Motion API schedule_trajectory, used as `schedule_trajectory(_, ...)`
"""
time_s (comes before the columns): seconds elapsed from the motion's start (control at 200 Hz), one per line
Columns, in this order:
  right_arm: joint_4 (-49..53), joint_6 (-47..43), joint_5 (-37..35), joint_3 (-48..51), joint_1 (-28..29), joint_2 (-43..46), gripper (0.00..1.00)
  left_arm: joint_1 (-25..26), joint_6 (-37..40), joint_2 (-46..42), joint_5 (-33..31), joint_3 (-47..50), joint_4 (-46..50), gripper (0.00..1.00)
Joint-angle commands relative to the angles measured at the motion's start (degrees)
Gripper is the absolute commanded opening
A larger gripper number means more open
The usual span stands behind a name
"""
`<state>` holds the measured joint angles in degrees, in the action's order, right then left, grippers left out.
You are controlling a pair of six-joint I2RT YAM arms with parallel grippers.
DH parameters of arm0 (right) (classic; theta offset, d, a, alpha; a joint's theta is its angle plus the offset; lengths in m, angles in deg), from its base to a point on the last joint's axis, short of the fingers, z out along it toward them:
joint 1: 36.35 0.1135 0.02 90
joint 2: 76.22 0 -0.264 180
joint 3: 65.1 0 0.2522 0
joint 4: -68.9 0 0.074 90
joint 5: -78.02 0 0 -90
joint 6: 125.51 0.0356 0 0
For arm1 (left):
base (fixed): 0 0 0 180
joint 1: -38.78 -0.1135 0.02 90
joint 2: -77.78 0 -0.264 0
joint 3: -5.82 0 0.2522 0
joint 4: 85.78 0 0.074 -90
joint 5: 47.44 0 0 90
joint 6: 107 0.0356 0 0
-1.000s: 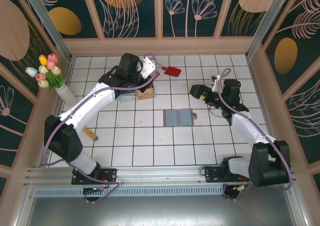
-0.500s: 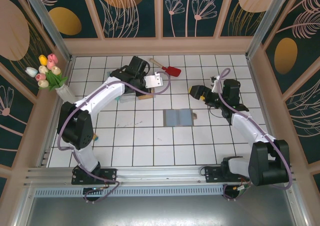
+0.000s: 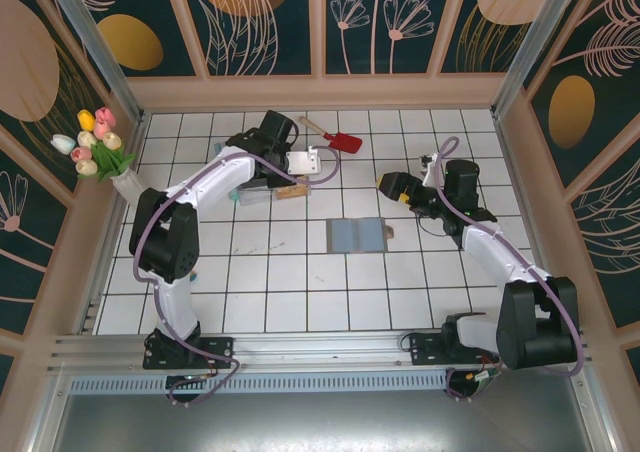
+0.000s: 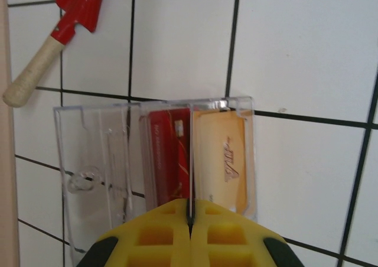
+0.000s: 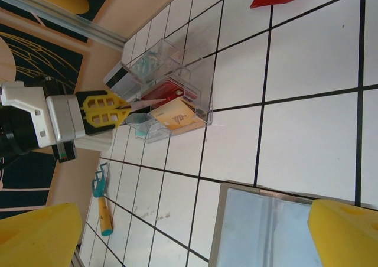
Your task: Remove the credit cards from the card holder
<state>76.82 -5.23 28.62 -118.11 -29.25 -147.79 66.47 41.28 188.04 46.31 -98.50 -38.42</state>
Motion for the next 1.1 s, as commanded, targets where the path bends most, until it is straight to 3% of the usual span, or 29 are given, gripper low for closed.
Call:
schedule_trajectory(0.0,-0.2,-1.0,1.0,-1.2,0.0,1.6,0.99,-0.7,1.5,1.1,0.2,-2.0,-1.5,0.00)
schedule_trajectory(0.355,0.1,-1.1,0.5,-1.0,0.0,1.8,0.99,-1.8,2.5,4.2,2.8,-4.9,2.2,0.00)
schedule_trajectory(0.681,0.1,-0.2,0.4,-1.0,0.2,1.5,0.99,-2.5,2.9,6.3,1.4,-5.6,1.2,0.00)
schedule_trajectory(1.096,0.3,0.8,1.6,-2.2,0.3,1.8,0.99,-3.6,2.1,8.0,5.7,-6.4,2.7,0.02)
